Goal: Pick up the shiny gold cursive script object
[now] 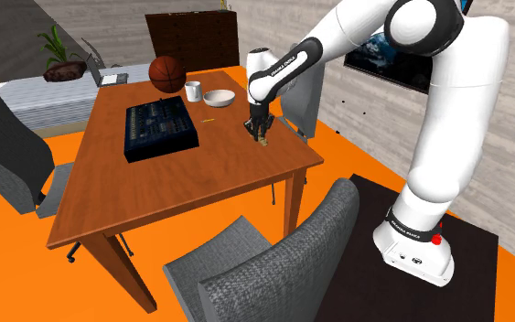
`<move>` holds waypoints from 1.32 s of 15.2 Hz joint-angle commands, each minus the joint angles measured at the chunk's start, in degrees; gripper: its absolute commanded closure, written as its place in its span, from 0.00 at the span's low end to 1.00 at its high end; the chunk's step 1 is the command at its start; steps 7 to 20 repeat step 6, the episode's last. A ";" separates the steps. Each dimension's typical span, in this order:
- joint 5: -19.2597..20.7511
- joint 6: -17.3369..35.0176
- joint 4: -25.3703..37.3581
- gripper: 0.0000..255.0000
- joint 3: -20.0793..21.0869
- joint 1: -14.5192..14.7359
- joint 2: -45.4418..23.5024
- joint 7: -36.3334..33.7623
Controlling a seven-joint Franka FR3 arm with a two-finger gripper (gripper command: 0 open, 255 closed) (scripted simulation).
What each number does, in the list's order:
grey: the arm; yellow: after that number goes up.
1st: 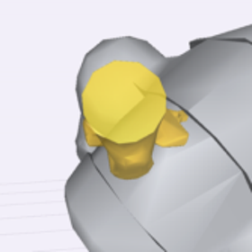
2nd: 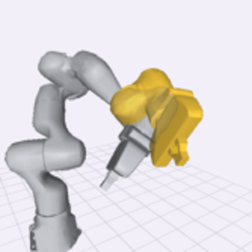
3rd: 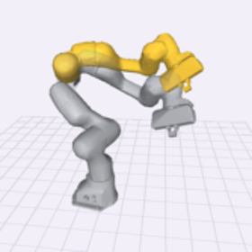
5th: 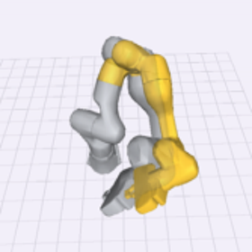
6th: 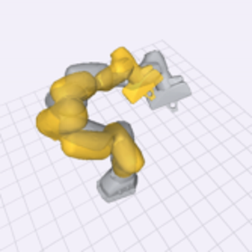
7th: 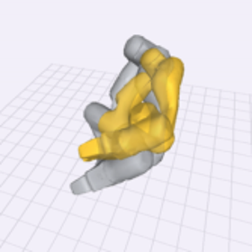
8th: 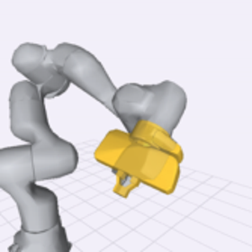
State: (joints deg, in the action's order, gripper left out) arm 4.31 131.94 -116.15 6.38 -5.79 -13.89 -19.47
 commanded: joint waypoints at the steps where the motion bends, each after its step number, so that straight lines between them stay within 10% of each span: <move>1: -0.18 -1.30 0.50 1.00 0.05 -0.05 0.77 0.19; 20: -0.46 -3.45 1.40 1.00 0.12 -0.10 2.04 0.42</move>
